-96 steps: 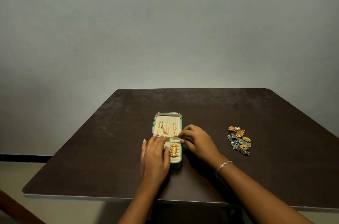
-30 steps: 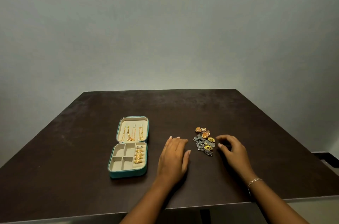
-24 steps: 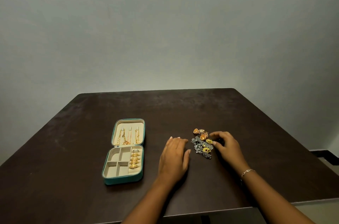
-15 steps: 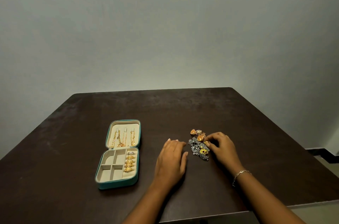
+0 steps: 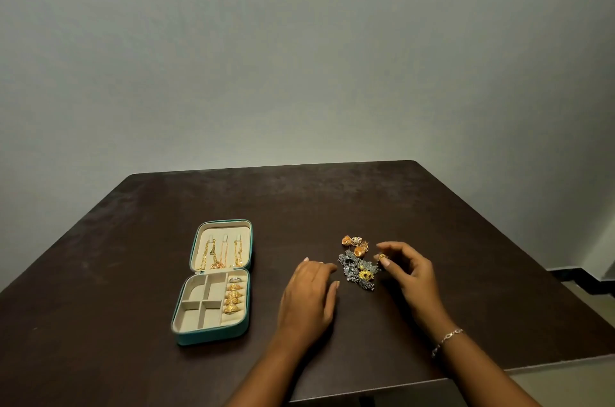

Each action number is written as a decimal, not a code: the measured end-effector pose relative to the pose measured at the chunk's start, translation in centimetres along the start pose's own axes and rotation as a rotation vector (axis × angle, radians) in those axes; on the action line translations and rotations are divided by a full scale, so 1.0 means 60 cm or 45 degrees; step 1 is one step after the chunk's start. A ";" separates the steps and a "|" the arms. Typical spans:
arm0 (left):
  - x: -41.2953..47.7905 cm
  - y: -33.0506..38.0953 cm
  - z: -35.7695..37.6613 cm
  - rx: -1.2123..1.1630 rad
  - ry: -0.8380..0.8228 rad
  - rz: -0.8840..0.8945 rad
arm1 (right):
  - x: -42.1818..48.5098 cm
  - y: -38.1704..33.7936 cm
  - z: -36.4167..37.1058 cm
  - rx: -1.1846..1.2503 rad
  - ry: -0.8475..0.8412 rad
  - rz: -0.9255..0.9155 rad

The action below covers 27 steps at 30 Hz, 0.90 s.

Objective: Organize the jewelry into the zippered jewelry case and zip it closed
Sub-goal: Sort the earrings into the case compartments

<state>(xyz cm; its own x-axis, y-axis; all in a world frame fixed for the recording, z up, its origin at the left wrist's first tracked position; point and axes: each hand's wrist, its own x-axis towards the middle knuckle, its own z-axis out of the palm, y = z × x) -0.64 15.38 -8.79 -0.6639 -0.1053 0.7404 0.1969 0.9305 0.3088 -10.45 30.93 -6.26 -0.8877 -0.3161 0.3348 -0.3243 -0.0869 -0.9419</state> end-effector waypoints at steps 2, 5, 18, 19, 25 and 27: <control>-0.001 0.002 -0.003 -0.056 -0.013 -0.021 | -0.013 -0.008 0.009 0.045 -0.051 -0.030; -0.004 0.008 -0.009 -0.203 -0.013 -0.129 | -0.027 -0.010 0.030 0.070 -0.142 -0.035; 0.001 0.020 -0.038 -0.833 -0.019 -0.489 | -0.053 -0.002 0.070 0.012 -0.278 -0.106; 0.001 0.019 -0.038 -0.825 -0.028 -0.489 | -0.054 -0.002 0.070 0.008 -0.286 -0.105; 0.000 0.016 -0.036 -0.849 -0.099 -0.490 | -0.060 -0.013 0.075 -0.057 -0.268 -0.122; 0.000 0.017 -0.036 -0.877 -0.095 -0.508 | -0.062 -0.013 0.076 -0.104 -0.278 -0.133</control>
<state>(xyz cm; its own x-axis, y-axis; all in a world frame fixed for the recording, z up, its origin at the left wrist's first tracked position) 1.11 15.54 -7.18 -0.8199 -0.3380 0.4620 0.3198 0.3990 0.8594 -5.42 27.87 -6.85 -0.7590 -0.5069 0.4086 -0.4440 -0.0560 -0.8942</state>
